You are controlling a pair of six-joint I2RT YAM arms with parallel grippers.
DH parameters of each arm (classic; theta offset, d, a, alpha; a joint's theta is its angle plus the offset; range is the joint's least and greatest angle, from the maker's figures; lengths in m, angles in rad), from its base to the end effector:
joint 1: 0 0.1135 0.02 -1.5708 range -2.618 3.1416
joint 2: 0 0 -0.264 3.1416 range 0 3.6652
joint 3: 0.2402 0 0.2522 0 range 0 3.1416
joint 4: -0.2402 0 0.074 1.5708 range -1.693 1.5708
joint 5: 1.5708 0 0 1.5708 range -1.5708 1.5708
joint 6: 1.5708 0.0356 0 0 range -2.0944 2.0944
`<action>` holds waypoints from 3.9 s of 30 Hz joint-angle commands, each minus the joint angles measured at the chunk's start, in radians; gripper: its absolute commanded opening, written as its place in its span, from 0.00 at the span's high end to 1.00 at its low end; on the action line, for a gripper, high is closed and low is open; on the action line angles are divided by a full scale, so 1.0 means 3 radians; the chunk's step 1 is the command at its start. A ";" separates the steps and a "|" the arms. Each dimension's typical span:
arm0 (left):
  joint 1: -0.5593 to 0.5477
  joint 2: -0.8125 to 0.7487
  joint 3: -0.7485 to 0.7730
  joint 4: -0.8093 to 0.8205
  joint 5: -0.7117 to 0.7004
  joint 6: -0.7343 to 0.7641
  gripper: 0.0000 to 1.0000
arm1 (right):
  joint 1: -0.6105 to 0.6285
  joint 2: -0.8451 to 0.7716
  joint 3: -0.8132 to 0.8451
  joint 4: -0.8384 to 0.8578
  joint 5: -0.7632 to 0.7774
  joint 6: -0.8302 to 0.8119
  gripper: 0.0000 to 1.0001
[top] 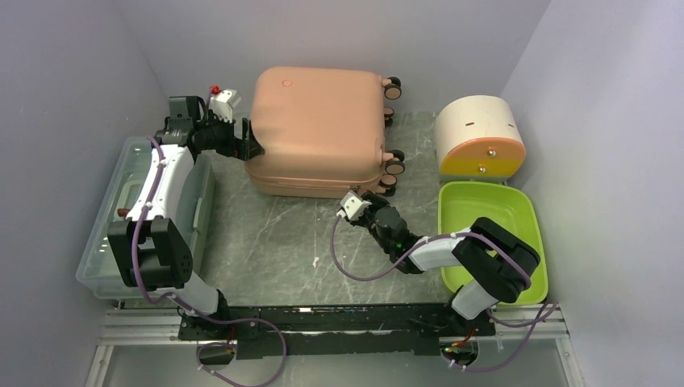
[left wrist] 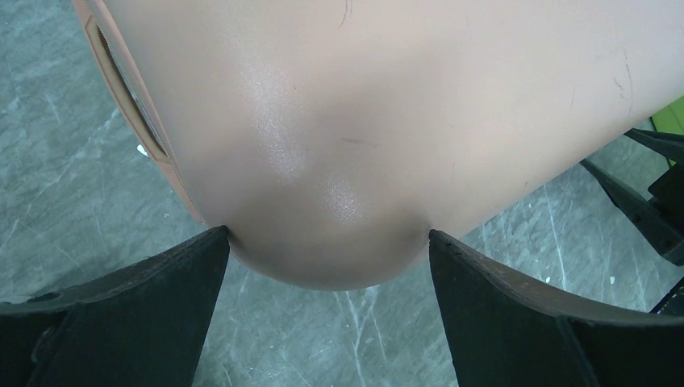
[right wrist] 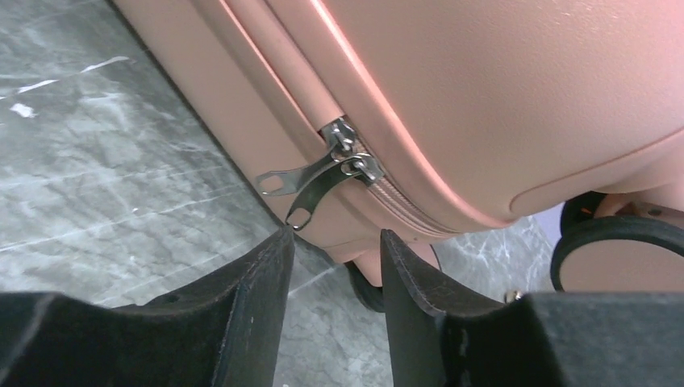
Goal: Open, take out, and arrange the luggage
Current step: Pick up the zipper from the luggage, then unzip the zipper of the luggage.
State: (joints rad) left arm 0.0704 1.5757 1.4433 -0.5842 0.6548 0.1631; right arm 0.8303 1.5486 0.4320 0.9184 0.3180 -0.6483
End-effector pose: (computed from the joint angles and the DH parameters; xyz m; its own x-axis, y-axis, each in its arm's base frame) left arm 0.3498 0.0029 0.3375 -0.5812 0.0881 -0.8090 0.5033 0.8201 -0.2723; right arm 0.1980 0.2001 0.1624 0.1926 -0.6394 -0.7443 -0.4742 0.6034 -0.6411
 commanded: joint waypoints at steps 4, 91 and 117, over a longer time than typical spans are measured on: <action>-0.0035 -0.0119 0.0005 -0.0011 0.0084 -0.0075 0.01 | 0.0014 -0.0003 0.0121 0.0335 0.0249 -0.0046 0.63; -0.0034 -0.0164 -0.0034 -0.0026 0.0150 -0.0063 0.01 | -0.0504 -0.0279 0.0503 -0.1004 -0.0665 0.0716 0.52; -0.0035 -0.0140 -0.0028 -0.0001 0.0150 -0.0099 0.01 | -0.0323 0.0007 0.1225 -0.1851 -0.0304 0.1777 0.53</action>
State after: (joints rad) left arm 0.0685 1.5600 1.4269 -0.5873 0.6579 0.1627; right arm 0.7338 1.5105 0.7414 0.3630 0.3096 -0.2077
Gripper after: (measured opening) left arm 0.992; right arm 0.475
